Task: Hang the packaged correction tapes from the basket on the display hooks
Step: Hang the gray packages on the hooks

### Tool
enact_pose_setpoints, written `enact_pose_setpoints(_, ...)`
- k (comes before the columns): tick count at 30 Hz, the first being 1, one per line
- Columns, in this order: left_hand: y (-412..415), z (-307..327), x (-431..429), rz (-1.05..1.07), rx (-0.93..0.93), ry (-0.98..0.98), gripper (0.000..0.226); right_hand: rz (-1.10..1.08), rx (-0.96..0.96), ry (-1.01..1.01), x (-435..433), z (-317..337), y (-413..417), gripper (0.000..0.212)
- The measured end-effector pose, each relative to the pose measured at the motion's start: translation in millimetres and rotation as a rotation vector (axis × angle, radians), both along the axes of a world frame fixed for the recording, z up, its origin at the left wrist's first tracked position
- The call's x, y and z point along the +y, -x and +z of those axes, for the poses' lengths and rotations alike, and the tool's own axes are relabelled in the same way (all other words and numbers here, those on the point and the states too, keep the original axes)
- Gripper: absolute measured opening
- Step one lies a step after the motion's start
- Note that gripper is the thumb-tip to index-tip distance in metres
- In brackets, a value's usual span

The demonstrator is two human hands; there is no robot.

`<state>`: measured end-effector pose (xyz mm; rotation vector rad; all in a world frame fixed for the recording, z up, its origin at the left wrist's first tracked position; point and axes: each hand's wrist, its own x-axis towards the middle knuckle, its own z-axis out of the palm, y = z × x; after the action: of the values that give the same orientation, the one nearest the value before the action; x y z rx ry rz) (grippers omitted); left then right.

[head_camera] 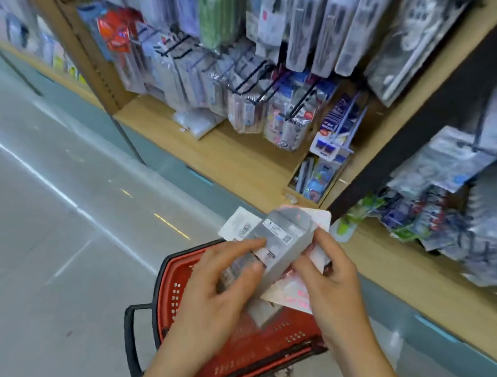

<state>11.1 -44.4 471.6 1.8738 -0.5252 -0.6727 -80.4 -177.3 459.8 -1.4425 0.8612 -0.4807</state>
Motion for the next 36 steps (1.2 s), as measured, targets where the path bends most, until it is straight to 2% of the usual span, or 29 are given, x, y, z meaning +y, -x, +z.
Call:
enact_pose_setpoints(3, 4, 50, 7, -0.015, 0.229, 0.066, 0.050, -0.043, -0.060, 0.064, 6, 56, 19, 0.060)
enact_pose_setpoints(5, 8, 83, 11, 0.006, 0.298, 0.101, 0.058, -0.063, -0.111, 0.091, 11, 91, 32, 0.074)
enact_pose_setpoints(9, 18, 147, 16, -0.008, 0.197, 0.212, 0.026, -0.162, -0.184, 0.117, 17, 152, 64, 0.085)
enact_pose_setpoints(11, 24, 177, 15, -0.039, 0.108, 0.263, 0.021, -0.173, -0.210, 0.113, 18, 182, 82, 0.086)
enact_pose_setpoints(15, 36, 231, 7, -0.152, -0.196, 0.378, 0.031, -0.185, -0.228, 0.218, 21, 237, 118, 0.081)
enact_pose_setpoints(18, 52, 264, -7, -0.279, -0.482, 0.444, 0.050, -0.183, -0.212, 0.360, 23, 269, 138, 0.066)
enact_pose_setpoints(22, 89, 296, -36, -0.454, -0.591, 0.461, 0.076, -0.235, -0.206, 0.496, 19, 300, 158, 0.047)
enact_pose_setpoints(24, 110, 303, -51, -0.532, -0.577, 0.470, 0.080, -0.283, -0.232, 0.546, 15, 314, 168, 0.044)
enact_pose_setpoints(27, 144, 315, -72, -0.675, -0.517, 0.531, 0.071, -0.317, -0.246, 0.594, 3, 331, 189, 0.039)
enact_pose_setpoints(30, 171, 334, -89, -0.810, -0.529, 0.474, 0.067, -0.327, -0.256, 0.642, -17, 347, 216, 0.028)
enact_pose_setpoints(33, 193, 354, -107, -0.903, -0.281, 0.527, 0.048, -0.332, -0.242, 0.697, -40, 364, 247, 0.034)
enact_pose_setpoints(36, 218, 385, -121, -0.868, -0.130, 0.605, 0.057, -0.295, -0.229, 0.782, -60, 394, 277, 0.034)
